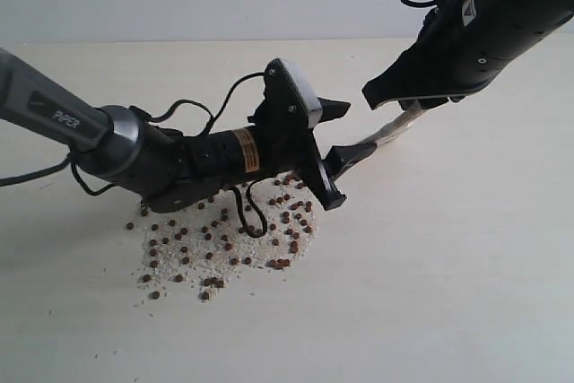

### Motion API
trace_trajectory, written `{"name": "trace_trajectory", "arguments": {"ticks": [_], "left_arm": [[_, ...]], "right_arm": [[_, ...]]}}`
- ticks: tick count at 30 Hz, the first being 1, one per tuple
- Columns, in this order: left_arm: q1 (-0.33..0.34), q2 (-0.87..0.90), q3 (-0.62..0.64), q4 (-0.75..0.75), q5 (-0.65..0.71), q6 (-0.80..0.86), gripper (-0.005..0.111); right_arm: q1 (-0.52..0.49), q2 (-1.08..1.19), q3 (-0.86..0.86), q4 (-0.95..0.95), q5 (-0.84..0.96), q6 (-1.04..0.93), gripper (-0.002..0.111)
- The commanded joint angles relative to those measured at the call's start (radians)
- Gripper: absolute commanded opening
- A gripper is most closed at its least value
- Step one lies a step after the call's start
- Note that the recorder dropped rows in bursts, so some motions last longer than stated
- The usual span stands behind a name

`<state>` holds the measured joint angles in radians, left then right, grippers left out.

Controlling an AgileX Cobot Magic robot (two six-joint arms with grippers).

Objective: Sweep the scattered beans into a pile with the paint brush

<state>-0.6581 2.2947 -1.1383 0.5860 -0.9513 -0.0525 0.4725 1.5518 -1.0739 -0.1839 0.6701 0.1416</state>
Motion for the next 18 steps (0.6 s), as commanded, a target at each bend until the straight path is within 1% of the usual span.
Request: {"name": "trace_trajectory", "arguments": {"ticks": [1,5,10,16,18], "left_arm": [[-0.017,0.037,-0.035,-0.015,0.004,-0.003,0.061],[-0.024,0.037,-0.049,-0.013,0.013,-0.005,0.061],[-0.033,0.04,-0.088,-0.013,0.124,-0.005,0.061],[-0.033,0.056,-0.117,-0.011,0.103,-0.01,0.061],[-0.033,0.06,-0.133,-0.009,0.103,-0.01,0.058]], "right_arm": [[0.001,-0.002,-0.01,-0.005,-0.022,-0.008,0.0],[0.001,-0.002,-0.01,-0.008,-0.041,-0.008,0.0],[0.001,-0.002,-0.01,-0.004,-0.053,-0.008,0.0],[0.001,-0.002,-0.01,-0.001,-0.06,-0.008,0.0],[0.001,-0.002,-0.01,0.001,-0.06,-0.008,0.0]]}}
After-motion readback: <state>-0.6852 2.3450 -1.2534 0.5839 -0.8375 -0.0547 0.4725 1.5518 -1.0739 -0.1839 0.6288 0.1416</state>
